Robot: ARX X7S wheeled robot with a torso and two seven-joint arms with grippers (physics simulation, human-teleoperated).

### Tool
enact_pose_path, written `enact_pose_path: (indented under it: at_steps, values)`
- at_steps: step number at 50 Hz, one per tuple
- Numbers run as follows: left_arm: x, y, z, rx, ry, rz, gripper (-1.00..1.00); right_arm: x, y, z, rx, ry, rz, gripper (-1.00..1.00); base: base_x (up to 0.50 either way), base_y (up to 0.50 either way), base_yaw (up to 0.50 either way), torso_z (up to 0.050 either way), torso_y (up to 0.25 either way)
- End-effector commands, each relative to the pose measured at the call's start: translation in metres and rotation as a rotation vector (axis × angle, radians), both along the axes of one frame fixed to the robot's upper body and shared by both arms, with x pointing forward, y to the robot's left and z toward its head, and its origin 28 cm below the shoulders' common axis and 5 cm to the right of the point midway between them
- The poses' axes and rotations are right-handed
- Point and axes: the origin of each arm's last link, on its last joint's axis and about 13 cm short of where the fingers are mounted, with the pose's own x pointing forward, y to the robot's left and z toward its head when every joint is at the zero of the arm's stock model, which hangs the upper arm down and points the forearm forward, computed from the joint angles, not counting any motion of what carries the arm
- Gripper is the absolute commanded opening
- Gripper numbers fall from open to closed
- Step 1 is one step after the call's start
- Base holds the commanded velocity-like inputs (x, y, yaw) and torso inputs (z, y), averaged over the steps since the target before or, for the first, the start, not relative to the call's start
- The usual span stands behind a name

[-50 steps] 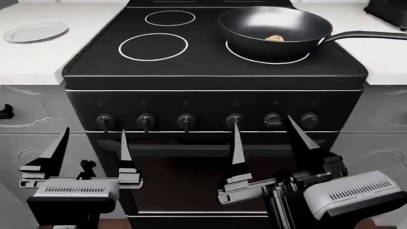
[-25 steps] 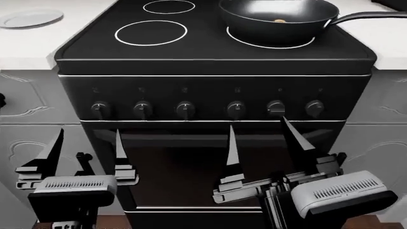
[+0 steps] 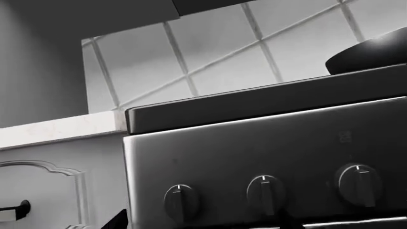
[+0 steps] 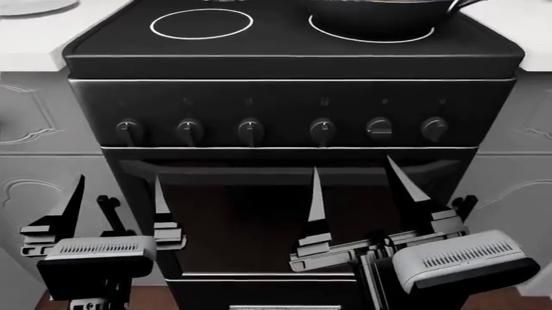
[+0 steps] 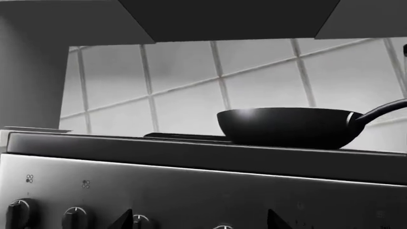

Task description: Pick the croissant and place it on the pan. Then turn on the stove to warm the croissant.

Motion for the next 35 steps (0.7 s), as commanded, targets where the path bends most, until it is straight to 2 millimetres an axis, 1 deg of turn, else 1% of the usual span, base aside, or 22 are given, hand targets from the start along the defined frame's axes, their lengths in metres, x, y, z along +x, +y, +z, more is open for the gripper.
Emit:
enact_pose_path:
  at_steps: [1, 10, 20, 28, 35]
  values:
    - [0.000, 0.000, -0.001, -0.002, 0.001, 0.002, 1.00, 0.000, 0.000, 0.001, -0.002, -0.005, -0.006, 1.00, 0.00, 0.00, 0.00, -0.050, 0.000]
    - [0.000, 0.000, -0.001, -0.004, -0.009, 0.004, 1.00, -0.001, 0.001, 0.002, -0.006, -0.006, -0.002, 1.00, 0.00, 0.00, 0.00, -0.046, 0.000]
    - [0.000, 0.000, -0.002, -0.009, -0.016, 0.000, 1.00, -0.001, 0.002, 0.005, -0.013, -0.005, -0.019, 1.00, 0.00, 0.00, 0.00, -0.001, 0.000]
    - [0.001, 0.000, -0.003, -0.017, -0.008, -0.001, 1.00, 0.003, 0.004, 0.015, -0.016, 0.025, -0.080, 1.00, 0.00, 0.00, 0.00, 0.000, 0.000]
    - [0.001, 0.001, -0.004, -0.022, -0.003, 0.000, 1.00, 0.007, 0.006, 0.016, -0.038, 0.085, -0.098, 1.00, 0.00, 0.00, 0.00, 0.000, 0.000]
